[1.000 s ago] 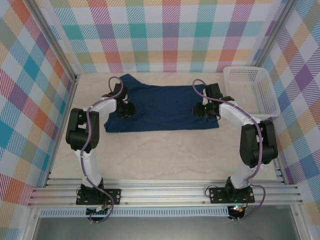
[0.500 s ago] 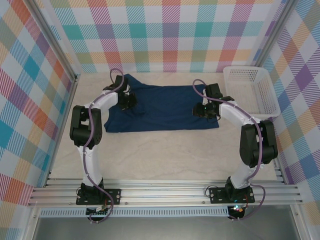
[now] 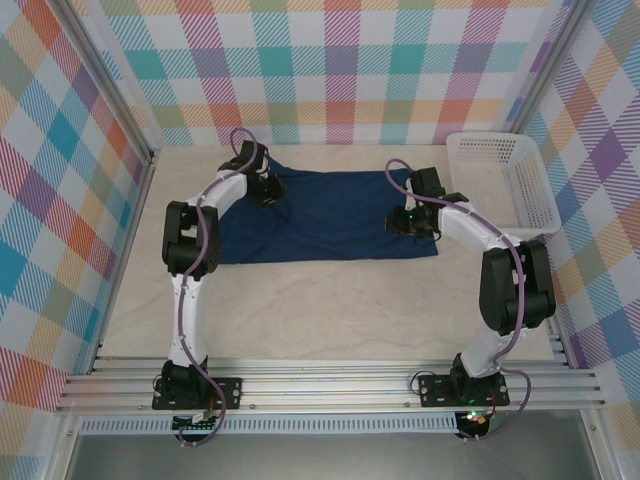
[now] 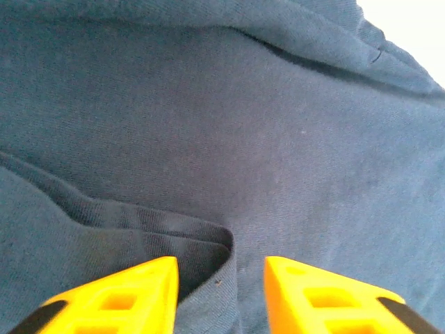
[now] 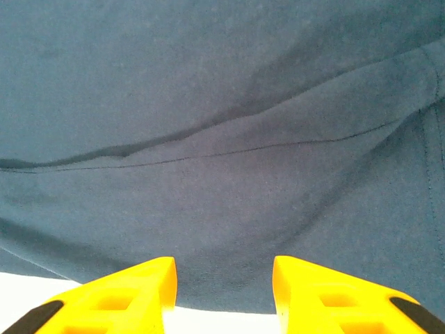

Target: Fold the inside-out t-shirt

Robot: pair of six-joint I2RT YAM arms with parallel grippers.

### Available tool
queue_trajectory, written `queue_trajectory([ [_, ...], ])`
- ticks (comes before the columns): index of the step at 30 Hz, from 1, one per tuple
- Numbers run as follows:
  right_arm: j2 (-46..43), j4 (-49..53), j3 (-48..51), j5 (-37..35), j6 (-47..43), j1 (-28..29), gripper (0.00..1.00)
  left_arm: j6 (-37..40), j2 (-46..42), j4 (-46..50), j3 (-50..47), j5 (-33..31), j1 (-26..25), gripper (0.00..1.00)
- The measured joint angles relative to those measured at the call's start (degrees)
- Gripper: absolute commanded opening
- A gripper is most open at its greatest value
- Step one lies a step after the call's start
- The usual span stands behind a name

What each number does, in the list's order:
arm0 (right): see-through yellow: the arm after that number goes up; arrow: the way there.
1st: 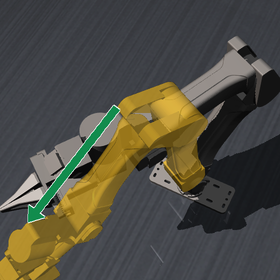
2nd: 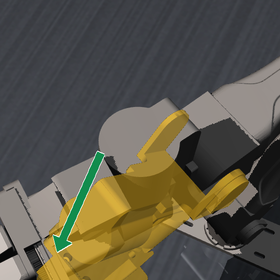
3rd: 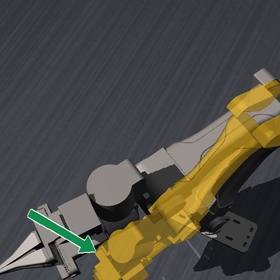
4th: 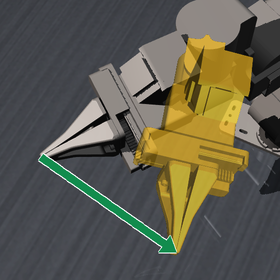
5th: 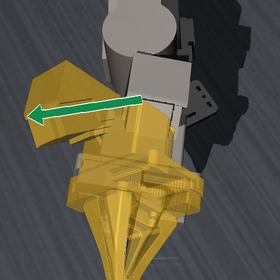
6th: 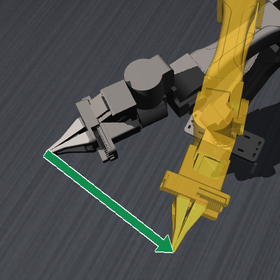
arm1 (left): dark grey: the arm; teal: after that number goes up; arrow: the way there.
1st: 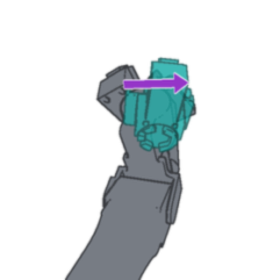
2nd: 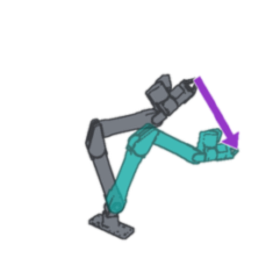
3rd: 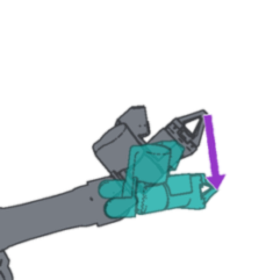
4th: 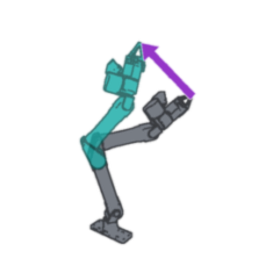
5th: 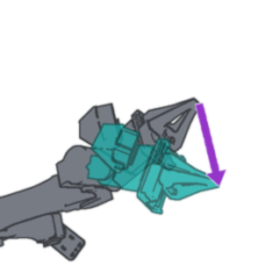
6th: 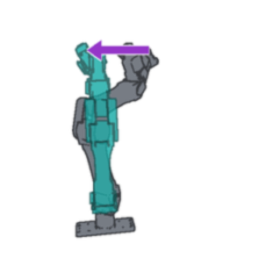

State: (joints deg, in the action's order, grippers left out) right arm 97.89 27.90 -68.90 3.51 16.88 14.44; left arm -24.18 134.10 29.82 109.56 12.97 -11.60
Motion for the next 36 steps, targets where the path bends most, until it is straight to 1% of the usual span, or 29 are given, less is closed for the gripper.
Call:
queue_trajectory([
  [3, 0.0, 0.0, 0.2, 0.0, 0.0, 0.0, 0.41, 1.2, -0.6, 0.2, 0.0, -0.2, 0.0, 0.49],
  [5, 0.0, 0.0, 0.3, 0.0, -0.3, 0.0, 0.42, 1.7, -2.3, -0.1, -1.8, -0.6, 0.0, 0.51],
  [7, 0.0, 0.0, 0.3, 0.0, -0.8, 0.0, 0.42, 2.3, -6.3, -1.1, -6.8, -1.5, 0.0, 0.53],
  [9, 0.0, -0.1, 0.5, 0.2, -1.6, 0.3, 0.43, 2.6, -12.2, -2.3, -13.7, -2.3, 0.0, 0.55],
  [11, 0.0, -0.6, 0.8, 0.5, -2.2, 1.1, 0.43, 2.6, -17.9, -3.7, -19.7, -2.9, 0.0, 0.55],
  [12, 0.0, -0.9, 0.8, 0.7, -2.4, 1.9, 0.43, 2.5, -20.1, -4.4, -22.0, -2.9, 0.0, 0.55],
  [14, 0.0, -1.3, 0.8, 1.2, -2.7, 3.7, 0.42, 1.9, -21.9, -5.7, -23.2, -2.4, 0.0, 0.54],
  [17, 0.2, -1.5, 0.8, 1.8, -2.8, 5.4, 0.42, 1.3, -20.3, -7.9, -22.4, -1.8, -0.3, 0.54],
  [24, 0.2, -1.6, 0.8, 1.5, -2.8, 5.4, 0.43, 0.3, -10.8, -9.0, -18.4, -0.8, -2.2, 0.54],
  [27, 0.2, -1.6, 0.9, 1.3, -2.8, 5.4, 0.43, -0.1, -9.0, -8.9, -17.6, -0.4, -2.7, 0.53],
  [36, 0.2, -1.6, 1.1, 1.0, -2.8, 5.4, 0.43, -0.2, -7.3, -8.8, -12.6, 0.5, -3.3, 0.52],
])
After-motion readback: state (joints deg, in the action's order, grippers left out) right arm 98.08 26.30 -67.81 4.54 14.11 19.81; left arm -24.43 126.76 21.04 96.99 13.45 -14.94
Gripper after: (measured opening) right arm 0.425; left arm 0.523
